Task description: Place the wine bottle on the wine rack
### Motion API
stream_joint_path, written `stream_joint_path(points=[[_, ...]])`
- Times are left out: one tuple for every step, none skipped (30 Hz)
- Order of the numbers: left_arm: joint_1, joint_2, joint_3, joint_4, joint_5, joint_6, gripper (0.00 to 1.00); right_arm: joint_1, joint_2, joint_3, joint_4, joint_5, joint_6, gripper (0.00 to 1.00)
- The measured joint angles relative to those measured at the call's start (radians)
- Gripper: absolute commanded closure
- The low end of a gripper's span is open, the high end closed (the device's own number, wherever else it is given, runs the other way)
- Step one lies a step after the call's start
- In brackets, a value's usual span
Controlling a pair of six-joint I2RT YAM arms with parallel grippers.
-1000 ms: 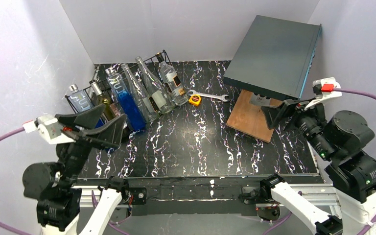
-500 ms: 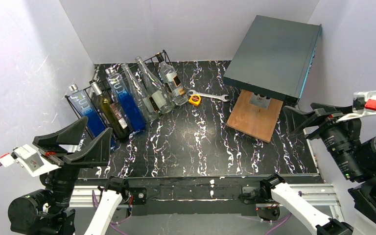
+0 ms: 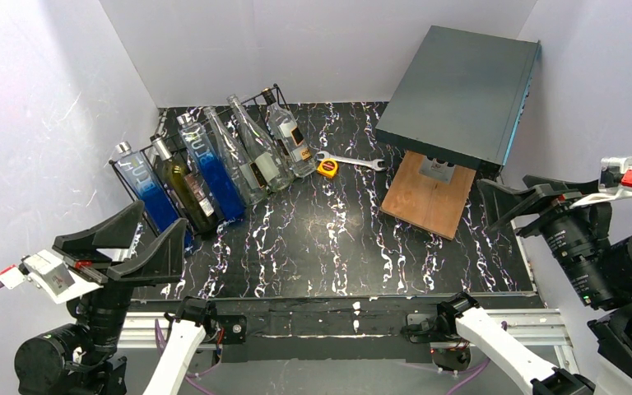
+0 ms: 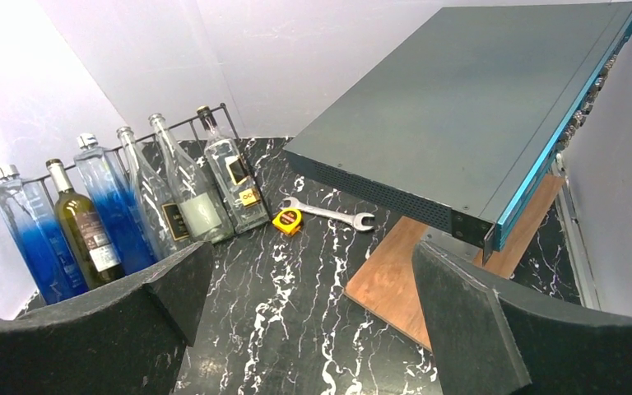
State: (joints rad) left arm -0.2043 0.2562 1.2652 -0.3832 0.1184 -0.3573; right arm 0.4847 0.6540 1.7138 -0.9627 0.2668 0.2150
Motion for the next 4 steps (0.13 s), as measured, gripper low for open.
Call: stream_joint_path(points=[[0.000,0.000,0.000,0.000,0.000,0.000,0.02,0.000,0.000,0.000,0.000,0.000,0.003,0.00],[0.000,0.000,0.000,0.000,0.000,0.001,0.02,0.000,-0.001,-0.002,0.002,0.000,0.004,0.00],[0.000,0.000,-0.001,0.001,0.000,0.001,0.02,0.000,-0.004,-0.007,0.004,-0.002,0.006,0.00],[0.000,0.000,-0.001,0.001,0.000,0.001,0.02,0.000,-0.008,-0.013,0.007,-0.005,0.010,0.00]])
